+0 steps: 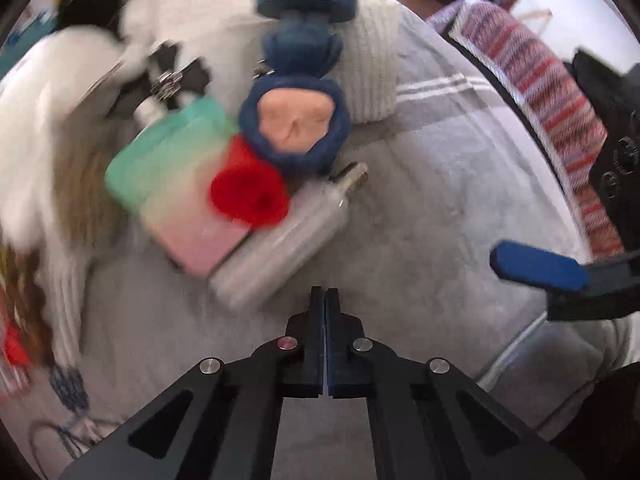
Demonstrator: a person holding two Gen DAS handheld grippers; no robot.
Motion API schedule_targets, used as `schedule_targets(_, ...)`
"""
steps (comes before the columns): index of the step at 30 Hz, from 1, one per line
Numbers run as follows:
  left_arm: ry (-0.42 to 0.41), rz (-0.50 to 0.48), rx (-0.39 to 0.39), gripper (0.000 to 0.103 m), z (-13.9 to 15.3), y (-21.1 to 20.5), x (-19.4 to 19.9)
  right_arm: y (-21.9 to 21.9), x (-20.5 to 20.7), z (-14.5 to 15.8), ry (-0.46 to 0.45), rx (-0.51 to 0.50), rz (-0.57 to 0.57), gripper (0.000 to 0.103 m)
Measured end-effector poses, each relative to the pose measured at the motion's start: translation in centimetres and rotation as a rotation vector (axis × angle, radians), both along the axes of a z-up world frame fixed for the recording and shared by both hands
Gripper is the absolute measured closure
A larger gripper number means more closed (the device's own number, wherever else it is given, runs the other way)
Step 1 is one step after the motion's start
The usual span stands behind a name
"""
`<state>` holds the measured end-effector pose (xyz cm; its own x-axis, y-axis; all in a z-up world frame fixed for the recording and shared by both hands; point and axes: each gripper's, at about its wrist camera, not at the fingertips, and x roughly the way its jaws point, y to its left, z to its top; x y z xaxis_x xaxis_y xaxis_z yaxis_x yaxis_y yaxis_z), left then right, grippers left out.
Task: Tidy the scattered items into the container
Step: 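Grasp the white LED corn bulb with the left gripper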
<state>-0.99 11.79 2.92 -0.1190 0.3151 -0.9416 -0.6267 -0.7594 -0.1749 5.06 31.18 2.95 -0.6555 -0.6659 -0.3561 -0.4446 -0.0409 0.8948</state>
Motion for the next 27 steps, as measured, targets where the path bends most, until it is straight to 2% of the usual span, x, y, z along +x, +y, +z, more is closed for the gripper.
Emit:
schedule_targets(3, 0.047, -0.017, 0.016, 0.103, 1.5, -0.6, 0.8, -0.1, 0.2, 0.1, -0.002, 0.001, 0.000, 0.026)
schedule_targets(6, 0.071, -0.077, 0.081, 0.103, 3.4, -0.1, 0.4, -0.5, 0.4, 0.4, 0.006, -0.011, 0.009, 0.026)
schedule_targets(8, 0.080, -0.123, 0.050, 0.103, 3.6, 0.9, 0.1, -0.7, 0.4, 0.7, 0.012, -0.006, 0.016, 0.026)
schedule_targets(12, 0.073, -0.170, -0.062, 0.103, 1.6, 3.3, -0.8, -0.6, 0.4, 0.2, -0.007, -0.015, 0.004, 0.026)
schedule_targets(16, 0.050, -0.211, -0.093, 0.103, -0.2, 3.7, -1.8, -0.2, 0.5, -0.4, -0.026, -0.020, -0.007, 0.026)
schedule_targets(21, 0.045, -0.233, -0.060, 0.103, 0.6, 3.5, -1.8, -0.5, 0.0, -0.5, -0.022, -0.035, 0.017, 0.025)
schedule_targets(23, 0.094, -0.253, -0.026, 0.101, 1.8, 3.1, -1.4, -0.7, -0.1, -0.3, -0.012, -0.039, 0.032, 0.025)
schedule_targets(25, 0.135, -0.245, -0.002, 0.080, 3.0, 2.7, -1.3, -0.9, -0.1, -0.2, -0.009, -0.034, 0.035, 0.025)
schedule_targets(26, 0.148, -0.235, 0.010, 0.055, 3.4, 2.4, -1.2, -0.9, -0.1, -0.1, -0.007, -0.033, 0.033, 0.025)
schedule_targets(27, 0.164, -0.226, 0.015, 0.035, 3.5, 2.2, -1.4, -0.9, -0.1, 0.0, -0.006, -0.033, 0.032, 0.025)
